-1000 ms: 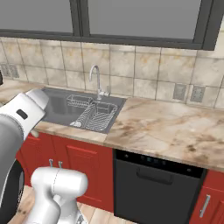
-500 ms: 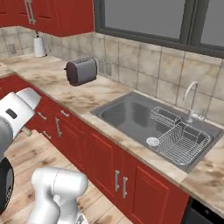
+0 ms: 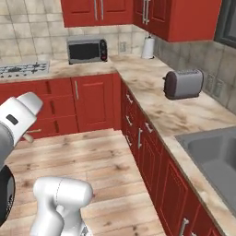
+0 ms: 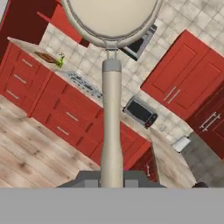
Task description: Grab the spray bottle from the cabinet, then place it next to the cutting board for sanitizing. Then grab the dish brush from the countertop next to the sink and place it next to the cutting board.
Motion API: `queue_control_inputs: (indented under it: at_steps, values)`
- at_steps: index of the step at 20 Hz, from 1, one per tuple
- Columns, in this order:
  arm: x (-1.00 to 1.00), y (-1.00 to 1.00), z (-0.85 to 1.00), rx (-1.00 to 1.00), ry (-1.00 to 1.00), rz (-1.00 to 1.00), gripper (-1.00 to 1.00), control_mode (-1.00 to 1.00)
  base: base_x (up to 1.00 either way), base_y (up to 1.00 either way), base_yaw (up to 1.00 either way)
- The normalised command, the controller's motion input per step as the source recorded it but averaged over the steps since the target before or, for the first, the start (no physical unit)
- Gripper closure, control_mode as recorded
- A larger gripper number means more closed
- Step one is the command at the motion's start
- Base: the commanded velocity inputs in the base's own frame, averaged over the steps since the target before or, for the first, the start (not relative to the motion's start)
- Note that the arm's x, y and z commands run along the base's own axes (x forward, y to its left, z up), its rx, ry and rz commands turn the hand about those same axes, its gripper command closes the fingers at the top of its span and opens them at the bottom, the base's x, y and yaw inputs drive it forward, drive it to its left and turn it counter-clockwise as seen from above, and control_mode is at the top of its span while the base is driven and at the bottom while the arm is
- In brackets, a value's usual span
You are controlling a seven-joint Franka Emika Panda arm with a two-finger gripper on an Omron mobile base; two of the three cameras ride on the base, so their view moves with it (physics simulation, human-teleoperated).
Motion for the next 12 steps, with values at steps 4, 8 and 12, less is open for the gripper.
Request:
queue_control_inputs:
  at_steps: [4,8,12]
  values:
    - [0.0,0.0,0.0,0.0,0.0,0.0,1.0,1.0,0.0,0.33,0.88]
    - [0.0,0.0,0.0,0.0,0.0,0.0,1.0,1.0,0.18,0.04,0.91]
    - [0.0,0.0,0.0,0.0,0.0,0.0,1.0,1.0,0.95,-0.24,0.73]
